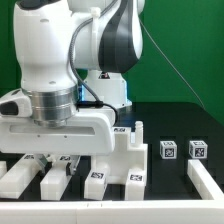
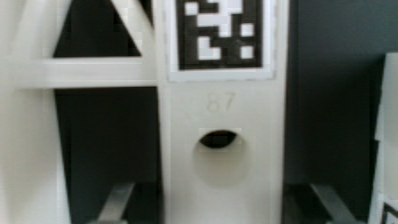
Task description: Assemble chair
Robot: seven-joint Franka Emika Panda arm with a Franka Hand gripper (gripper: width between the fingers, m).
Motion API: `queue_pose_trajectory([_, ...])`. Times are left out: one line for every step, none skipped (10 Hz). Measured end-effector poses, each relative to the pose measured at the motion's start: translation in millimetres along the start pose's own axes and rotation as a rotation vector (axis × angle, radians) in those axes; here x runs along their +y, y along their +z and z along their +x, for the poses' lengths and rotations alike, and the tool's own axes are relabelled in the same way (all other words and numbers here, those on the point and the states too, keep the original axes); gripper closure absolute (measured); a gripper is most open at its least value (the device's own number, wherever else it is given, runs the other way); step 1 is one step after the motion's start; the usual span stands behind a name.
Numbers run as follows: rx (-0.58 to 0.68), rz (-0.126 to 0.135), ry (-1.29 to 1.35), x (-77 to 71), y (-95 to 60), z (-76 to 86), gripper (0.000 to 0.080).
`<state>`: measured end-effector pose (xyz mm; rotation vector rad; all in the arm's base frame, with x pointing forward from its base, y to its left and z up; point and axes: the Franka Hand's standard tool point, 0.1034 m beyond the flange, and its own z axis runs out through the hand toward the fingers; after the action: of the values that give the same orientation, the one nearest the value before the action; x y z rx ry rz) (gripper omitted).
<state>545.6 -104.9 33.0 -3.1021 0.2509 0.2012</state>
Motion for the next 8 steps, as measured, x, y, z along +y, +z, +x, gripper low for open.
queue_pose_trajectory([-0.005, 0.015, 0.004, 0.4, -23.6, 0.8, 0.0517])
queue_pose_trajectory([-0.016, 0.022, -0.004, 2.1, -49.3, 0.0, 0.0517])
queue_pose_trajectory([-0.013, 0.030, -0.010, 1.2, -70.0, -1.2, 0.0517])
queue_pose_trajectory([-0.006, 0.042, -0.007, -0.5, -87.2, -5.2, 0.0517])
queue_pose_trajectory([0.001, 0.053, -0.007, -6.5, -104.7, -7.5, 0.0517])
queue_pose_trajectory([-0.005, 0.064, 0.008, -16.4, -117.8, -10.8, 0.0515])
queue_pose_trajectory([-0.005, 0.069, 0.039, -32.8, -126.9, -13.0, 0.0515])
queue_pose_trajectory([-0.003, 0.072, 0.073, -58.7, -135.2, -14.1, 0.0515])
